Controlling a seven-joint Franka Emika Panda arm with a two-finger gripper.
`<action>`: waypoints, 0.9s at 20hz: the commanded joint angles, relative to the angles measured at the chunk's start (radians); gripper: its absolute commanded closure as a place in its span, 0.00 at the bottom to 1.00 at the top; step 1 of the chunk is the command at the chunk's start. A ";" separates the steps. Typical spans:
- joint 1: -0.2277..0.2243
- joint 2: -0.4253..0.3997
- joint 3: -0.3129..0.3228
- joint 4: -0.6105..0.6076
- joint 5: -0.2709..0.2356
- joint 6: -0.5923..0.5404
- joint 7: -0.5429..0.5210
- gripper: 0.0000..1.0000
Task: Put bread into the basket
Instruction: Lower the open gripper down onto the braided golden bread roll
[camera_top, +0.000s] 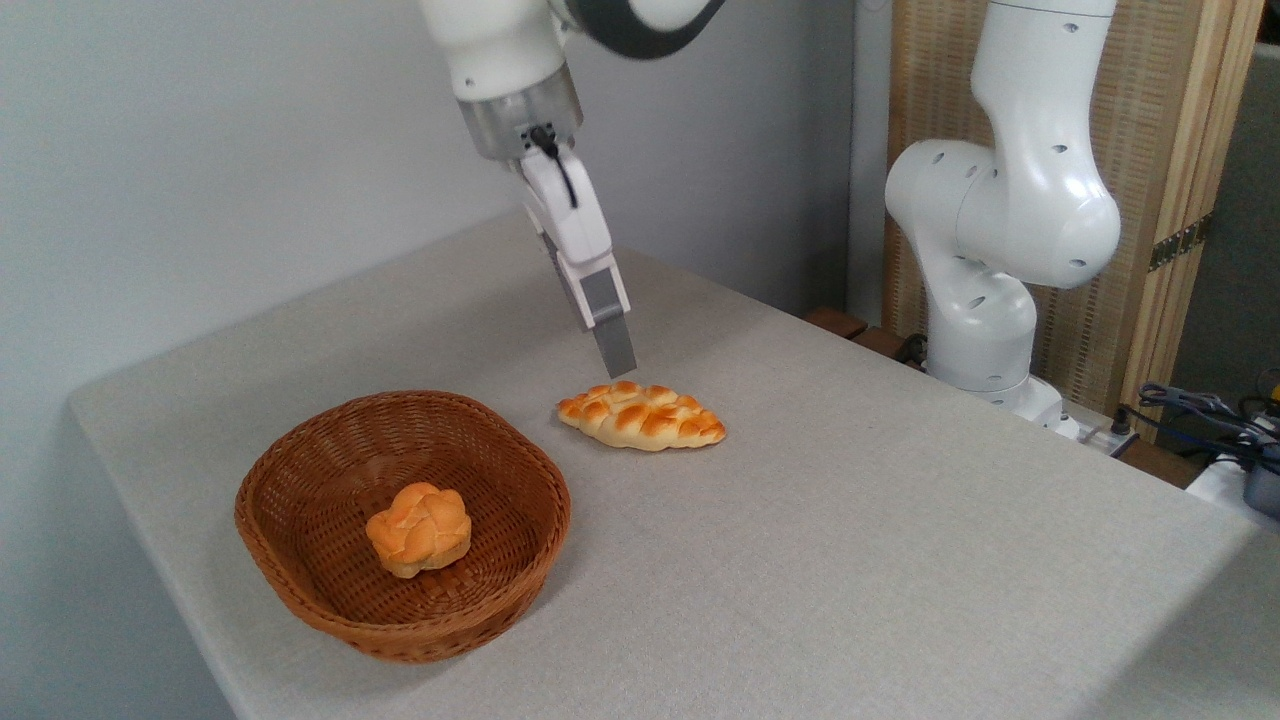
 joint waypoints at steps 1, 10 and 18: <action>-0.003 -0.021 -0.010 -0.095 -0.006 0.028 0.227 0.00; -0.005 -0.011 -0.014 -0.225 0.008 0.144 0.458 0.00; -0.008 0.002 -0.048 -0.282 0.006 0.278 0.456 0.43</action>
